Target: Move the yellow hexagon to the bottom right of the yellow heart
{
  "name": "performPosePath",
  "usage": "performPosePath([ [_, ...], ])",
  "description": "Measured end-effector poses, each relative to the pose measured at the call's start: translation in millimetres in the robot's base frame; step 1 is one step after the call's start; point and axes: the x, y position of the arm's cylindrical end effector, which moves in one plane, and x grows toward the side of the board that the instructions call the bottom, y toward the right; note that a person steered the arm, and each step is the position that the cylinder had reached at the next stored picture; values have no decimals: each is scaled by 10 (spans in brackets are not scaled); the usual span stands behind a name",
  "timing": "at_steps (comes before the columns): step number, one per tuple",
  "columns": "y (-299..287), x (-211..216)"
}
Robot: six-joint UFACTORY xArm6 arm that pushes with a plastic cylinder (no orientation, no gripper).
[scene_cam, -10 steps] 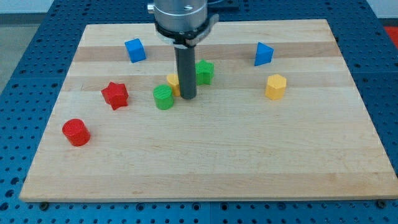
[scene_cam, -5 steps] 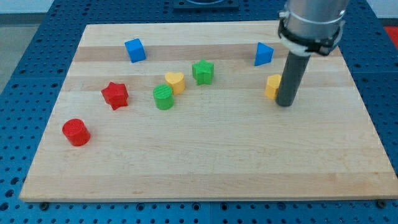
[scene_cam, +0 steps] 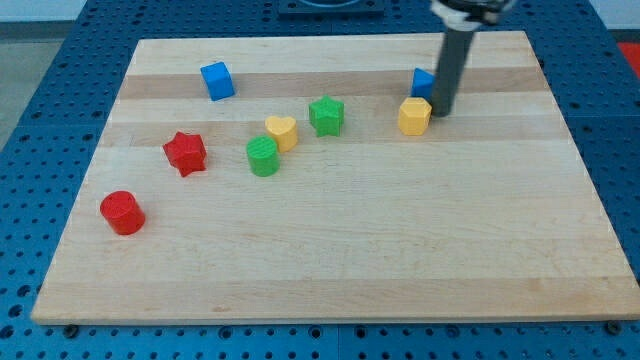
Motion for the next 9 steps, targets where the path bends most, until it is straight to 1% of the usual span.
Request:
performPosePath([
  [1, -563, 224],
  [2, -810, 362],
  [3, -414, 362],
  [4, 3, 560],
  [5, -241, 838],
  [6, -641, 741],
  [7, -518, 590],
  [8, -758, 461],
  [9, -1227, 484],
])
